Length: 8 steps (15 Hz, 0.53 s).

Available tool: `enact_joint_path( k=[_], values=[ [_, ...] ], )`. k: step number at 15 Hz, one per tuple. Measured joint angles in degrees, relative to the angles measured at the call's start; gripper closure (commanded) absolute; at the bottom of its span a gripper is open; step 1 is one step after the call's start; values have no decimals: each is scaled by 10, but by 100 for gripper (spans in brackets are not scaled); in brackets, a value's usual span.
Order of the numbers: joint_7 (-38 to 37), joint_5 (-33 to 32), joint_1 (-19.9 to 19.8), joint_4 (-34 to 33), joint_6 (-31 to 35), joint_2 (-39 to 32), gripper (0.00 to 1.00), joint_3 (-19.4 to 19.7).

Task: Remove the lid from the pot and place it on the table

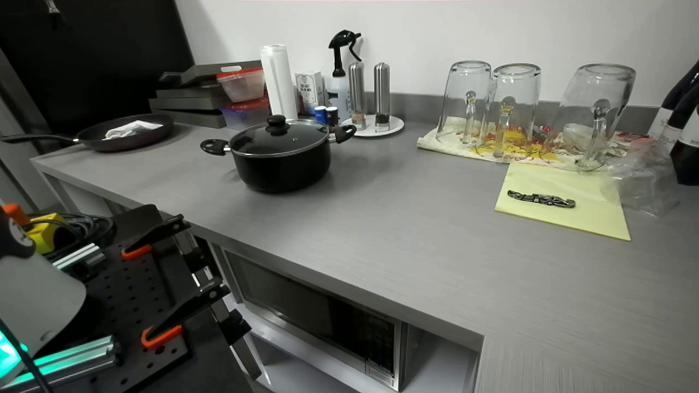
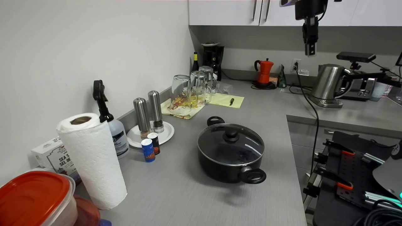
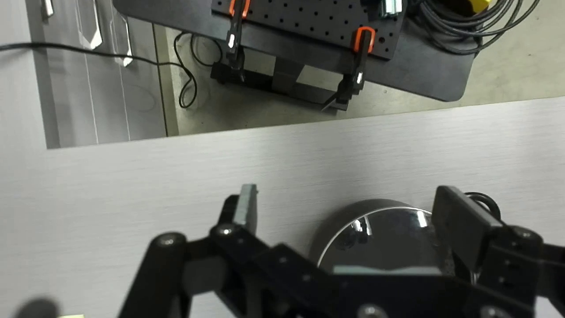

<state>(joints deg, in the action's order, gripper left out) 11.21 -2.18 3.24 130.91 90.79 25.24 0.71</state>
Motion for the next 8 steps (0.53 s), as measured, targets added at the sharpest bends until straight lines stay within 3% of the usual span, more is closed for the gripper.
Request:
enact_joint_path(
  k=[8],
  values=[
    [50, 2, 53, 52, 207, -98, 0, -35]
  ],
)
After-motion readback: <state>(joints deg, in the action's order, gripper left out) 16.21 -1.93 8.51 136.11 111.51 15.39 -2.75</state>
